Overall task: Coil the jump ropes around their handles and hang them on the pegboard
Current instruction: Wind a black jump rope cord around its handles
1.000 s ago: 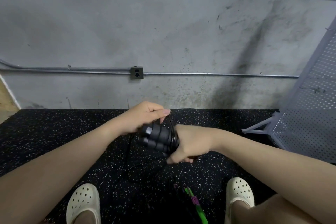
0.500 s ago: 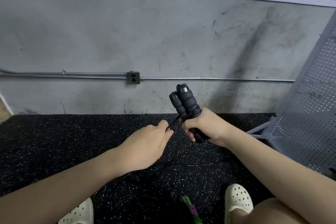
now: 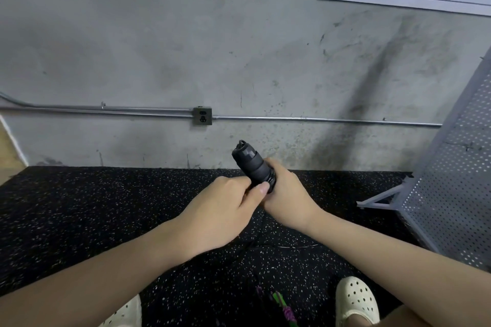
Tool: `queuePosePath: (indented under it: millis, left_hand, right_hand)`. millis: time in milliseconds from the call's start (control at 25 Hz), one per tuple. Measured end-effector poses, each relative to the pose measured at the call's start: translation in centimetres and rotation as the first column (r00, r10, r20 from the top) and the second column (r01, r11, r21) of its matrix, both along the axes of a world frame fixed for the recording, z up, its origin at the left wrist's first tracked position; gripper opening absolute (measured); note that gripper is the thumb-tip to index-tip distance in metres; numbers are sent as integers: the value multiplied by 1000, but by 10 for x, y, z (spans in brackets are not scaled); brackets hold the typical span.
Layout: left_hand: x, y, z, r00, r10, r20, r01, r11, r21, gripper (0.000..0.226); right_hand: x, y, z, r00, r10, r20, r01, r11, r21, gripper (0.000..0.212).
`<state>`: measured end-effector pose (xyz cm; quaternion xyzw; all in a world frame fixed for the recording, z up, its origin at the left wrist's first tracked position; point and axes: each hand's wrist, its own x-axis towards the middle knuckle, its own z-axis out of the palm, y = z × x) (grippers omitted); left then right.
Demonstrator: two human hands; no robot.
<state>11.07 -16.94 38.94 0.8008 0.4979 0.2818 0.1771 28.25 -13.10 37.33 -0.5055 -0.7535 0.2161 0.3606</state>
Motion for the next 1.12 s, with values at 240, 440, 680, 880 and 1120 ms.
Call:
queuePosePath:
  millis: [240,440,680,880,1120]
  left_hand:
    - [-10,11,-3,966,145,215,-148,989,-4,46]
    - [-30,20,-3,921,-4,390,86,977,-194,38]
    - [-35,29,-4,960,46,278,11,979,-203,66]
    - [-24,46,6,981,119,151,-117,993,-20,57]
    - [4,121,10,946,243,215,-246,969,-15,59]
  right_hand:
    - [-20,-5,0,984,56,171,-57,998,-3,54]
    - [-1,-8,17,825,225,-519,-501,717,-485,32]
    - [-6,-7,22,856,197,-478,-433,777,-456,7]
    - [-7,19,21,956,107,-275,-169,962,-213,12]
    - [-14,117,-3,992,4,-126,-4,1000,-5,14]
